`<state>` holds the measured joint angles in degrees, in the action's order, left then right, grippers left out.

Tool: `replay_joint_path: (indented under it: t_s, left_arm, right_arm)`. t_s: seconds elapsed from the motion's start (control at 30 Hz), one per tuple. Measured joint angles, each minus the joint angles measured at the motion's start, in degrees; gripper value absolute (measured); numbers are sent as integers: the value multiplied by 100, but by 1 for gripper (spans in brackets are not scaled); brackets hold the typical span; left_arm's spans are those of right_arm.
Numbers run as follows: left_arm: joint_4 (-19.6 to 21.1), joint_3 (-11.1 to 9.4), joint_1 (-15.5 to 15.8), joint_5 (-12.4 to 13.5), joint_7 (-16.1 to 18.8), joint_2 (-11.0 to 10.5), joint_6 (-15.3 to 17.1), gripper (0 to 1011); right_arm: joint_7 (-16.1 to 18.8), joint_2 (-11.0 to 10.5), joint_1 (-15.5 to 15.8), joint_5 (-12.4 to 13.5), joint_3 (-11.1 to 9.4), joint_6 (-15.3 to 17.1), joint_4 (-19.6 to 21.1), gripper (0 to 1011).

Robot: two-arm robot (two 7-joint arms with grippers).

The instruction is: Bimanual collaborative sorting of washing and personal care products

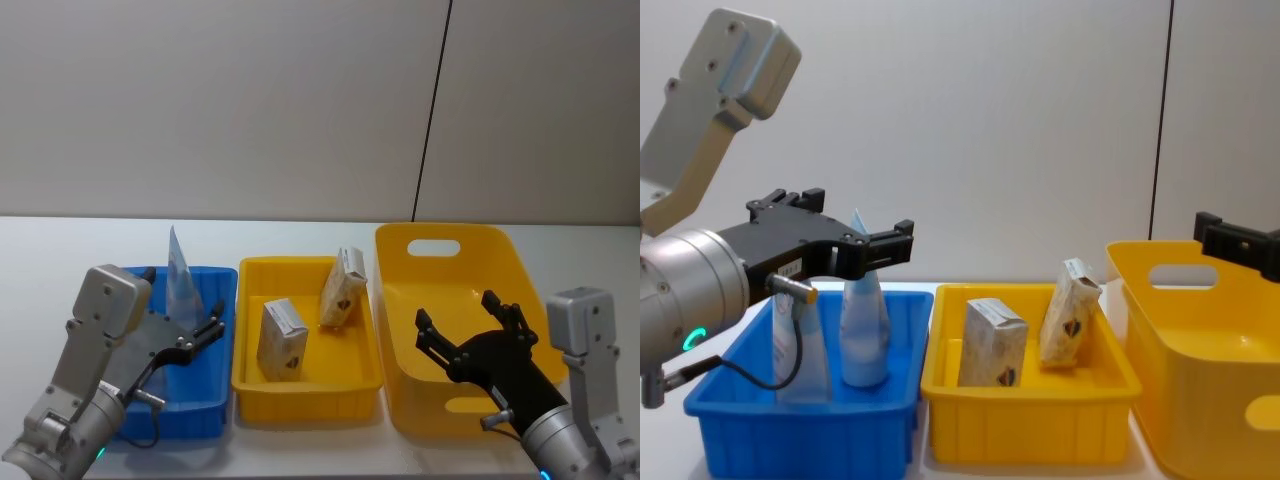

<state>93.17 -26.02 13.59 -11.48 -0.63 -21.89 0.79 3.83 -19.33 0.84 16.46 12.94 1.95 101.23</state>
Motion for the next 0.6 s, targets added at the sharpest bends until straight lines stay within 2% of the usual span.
replay_joint_path:
  t_s: [0.6]
  left_arm:
    - [0,0,0,0,0,0,0,1001]
  right_arm:
    - [0,0,0,0,0,0,0,1002]
